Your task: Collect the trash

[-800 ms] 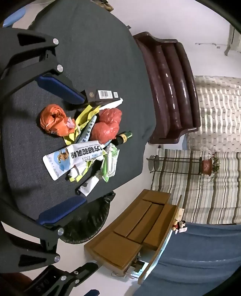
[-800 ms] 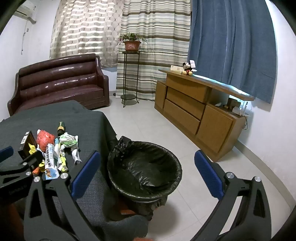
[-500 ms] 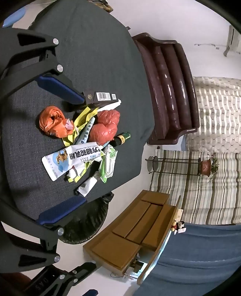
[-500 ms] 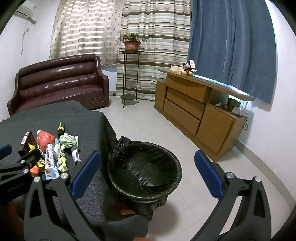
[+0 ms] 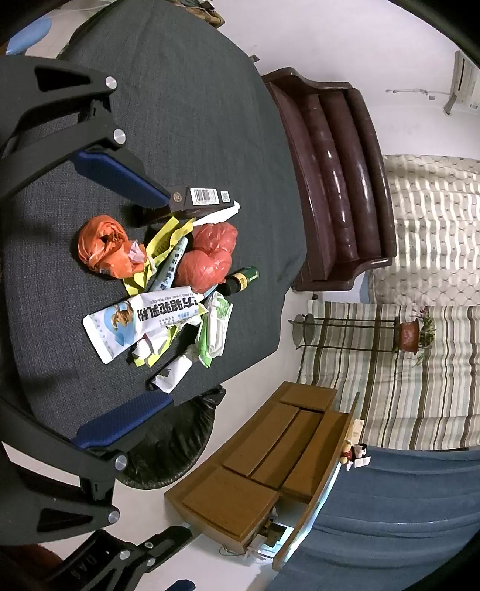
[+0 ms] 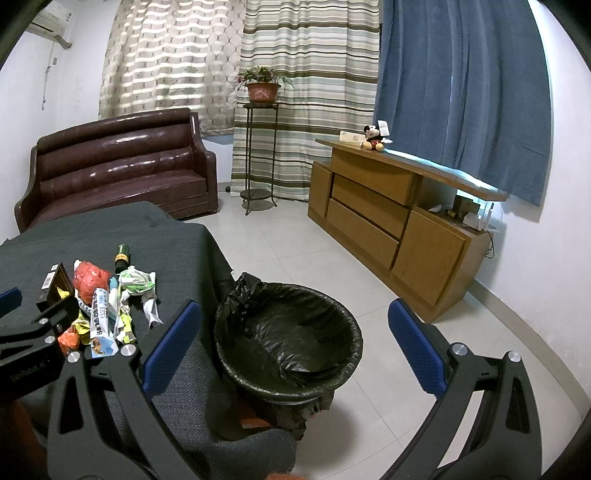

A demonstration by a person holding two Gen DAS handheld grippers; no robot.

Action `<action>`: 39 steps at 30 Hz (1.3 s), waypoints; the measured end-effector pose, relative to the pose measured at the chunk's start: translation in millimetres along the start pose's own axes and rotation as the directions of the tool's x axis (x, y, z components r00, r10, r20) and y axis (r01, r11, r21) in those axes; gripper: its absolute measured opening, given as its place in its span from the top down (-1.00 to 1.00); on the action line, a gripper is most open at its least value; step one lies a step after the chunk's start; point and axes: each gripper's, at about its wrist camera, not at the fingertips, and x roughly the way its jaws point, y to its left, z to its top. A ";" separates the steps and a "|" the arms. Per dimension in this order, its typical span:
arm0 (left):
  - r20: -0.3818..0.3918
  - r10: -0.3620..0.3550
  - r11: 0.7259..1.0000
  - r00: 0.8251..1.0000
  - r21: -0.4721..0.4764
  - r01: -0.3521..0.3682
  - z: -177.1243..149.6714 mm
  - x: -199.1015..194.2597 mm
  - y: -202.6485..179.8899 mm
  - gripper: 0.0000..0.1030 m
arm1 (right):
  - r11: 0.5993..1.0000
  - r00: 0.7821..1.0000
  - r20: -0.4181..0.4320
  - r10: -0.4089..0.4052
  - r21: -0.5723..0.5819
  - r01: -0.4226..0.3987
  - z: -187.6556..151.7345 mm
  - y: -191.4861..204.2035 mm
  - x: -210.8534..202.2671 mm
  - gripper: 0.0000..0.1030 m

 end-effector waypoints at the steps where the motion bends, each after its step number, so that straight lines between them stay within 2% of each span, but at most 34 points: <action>1: -0.001 0.000 1.000 1.000 0.000 0.000 0.6 -0.7 0.2 -0.88 | 1.000 1.000 -0.001 0.000 -0.001 0.000 -0.1 0.3 0.3 -0.92; 39: -0.013 0.006 1.000 1.000 -0.004 -0.006 -6.8 6.4 8.0 -0.88 | 1.000 1.000 -0.001 0.001 0.002 -0.001 0.2 -0.9 0.2 -0.92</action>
